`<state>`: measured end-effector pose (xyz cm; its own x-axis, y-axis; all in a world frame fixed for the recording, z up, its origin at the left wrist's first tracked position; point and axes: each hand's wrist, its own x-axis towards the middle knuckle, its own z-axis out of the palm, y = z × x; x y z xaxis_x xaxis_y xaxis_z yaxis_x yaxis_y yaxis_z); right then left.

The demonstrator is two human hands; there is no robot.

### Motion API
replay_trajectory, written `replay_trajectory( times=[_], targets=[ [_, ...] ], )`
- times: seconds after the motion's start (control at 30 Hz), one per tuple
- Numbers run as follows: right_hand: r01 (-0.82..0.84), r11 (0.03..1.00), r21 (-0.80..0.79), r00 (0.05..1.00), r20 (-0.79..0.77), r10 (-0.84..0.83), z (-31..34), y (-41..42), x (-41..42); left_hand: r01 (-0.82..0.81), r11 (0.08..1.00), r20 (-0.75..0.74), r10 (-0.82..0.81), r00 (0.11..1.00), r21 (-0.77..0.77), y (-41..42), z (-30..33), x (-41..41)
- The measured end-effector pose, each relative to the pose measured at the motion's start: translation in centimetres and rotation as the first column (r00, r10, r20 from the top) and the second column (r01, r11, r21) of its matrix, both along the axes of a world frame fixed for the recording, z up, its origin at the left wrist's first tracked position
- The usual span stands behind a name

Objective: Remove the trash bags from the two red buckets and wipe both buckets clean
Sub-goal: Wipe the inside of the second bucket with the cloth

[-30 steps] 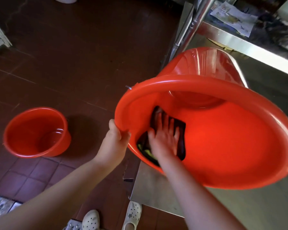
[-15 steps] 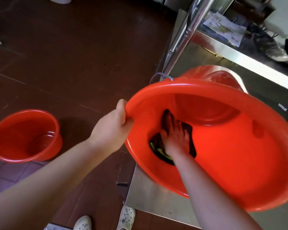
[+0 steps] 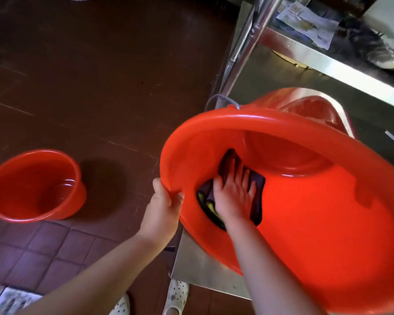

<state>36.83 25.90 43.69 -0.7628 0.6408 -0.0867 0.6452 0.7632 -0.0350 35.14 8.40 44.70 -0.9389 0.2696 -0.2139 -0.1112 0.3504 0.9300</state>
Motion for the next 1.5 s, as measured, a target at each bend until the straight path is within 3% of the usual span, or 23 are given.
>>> replay_trajectory(
  times=[0.17,0.33,0.47,0.6,0.67,0.77,0.87,0.9,1.07,1.23,1.37,1.5],
  targets=[
    [-0.116,0.993,0.000,0.987,-0.112,0.115,1.2,-7.4,3.4,-0.056,0.995,-0.103,0.047,0.994,-0.087,0.1,1.9,0.2],
    [-0.256,0.965,-0.063,0.965,-0.077,0.251,1.7,-6.0,2.3,-0.056,0.995,-0.179,0.040,0.983,-0.086,-0.5,3.8,-0.8],
    [-0.205,0.976,-0.073,0.972,-0.136,0.194,1.9,-2.2,-0.8,-0.034,0.993,-0.288,-0.001,0.958,-0.115,-0.9,6.0,-2.8],
    [-0.088,0.991,-0.098,0.995,-0.055,0.083,1.5,3.6,-2.5,-0.008,0.994,-0.362,-0.032,0.932,-0.109,-1.4,6.7,-3.9],
    [-0.078,0.993,-0.093,0.996,-0.046,0.074,1.1,5.4,-2.8,-0.017,1.000,-0.304,0.014,0.953,-0.009,-1.4,6.2,-4.1],
    [-0.075,0.991,-0.109,0.996,-0.049,0.070,0.5,6.4,-3.3,-0.067,0.987,-0.046,0.074,0.996,0.148,-1.0,3.5,-3.1],
    [-0.065,0.989,-0.135,0.997,-0.037,0.060,0.6,6.6,-3.7,0.006,0.963,0.304,-0.091,0.948,0.269,0.0,0.1,-0.4],
    [-0.063,0.988,-0.142,0.998,-0.031,0.059,0.6,6.5,-3.7,0.019,0.957,0.339,-0.121,0.933,0.291,0.2,-0.4,0.3],
    [-0.041,0.992,-0.121,0.999,-0.033,0.037,1.3,1.3,-1.2,-0.034,0.957,0.271,-0.048,0.961,0.290,0.6,-0.9,0.5],
    [-0.252,0.963,-0.096,0.964,-0.116,0.240,1.6,-6.3,5.7,-0.049,0.990,0.138,0.030,0.990,0.134,0.4,1.1,-0.1],
    [-0.325,0.938,-0.122,0.941,-0.142,0.308,1.2,-4.8,5.1,0.020,0.998,-0.060,-0.023,0.998,-0.055,-0.5,3.4,-1.2],
    [-0.234,0.965,-0.119,0.970,-0.094,0.224,0.4,0.0,1.6,0.041,0.994,-0.183,-0.060,0.981,-0.104,-1.5,6.3,-2.5]
  ],
)
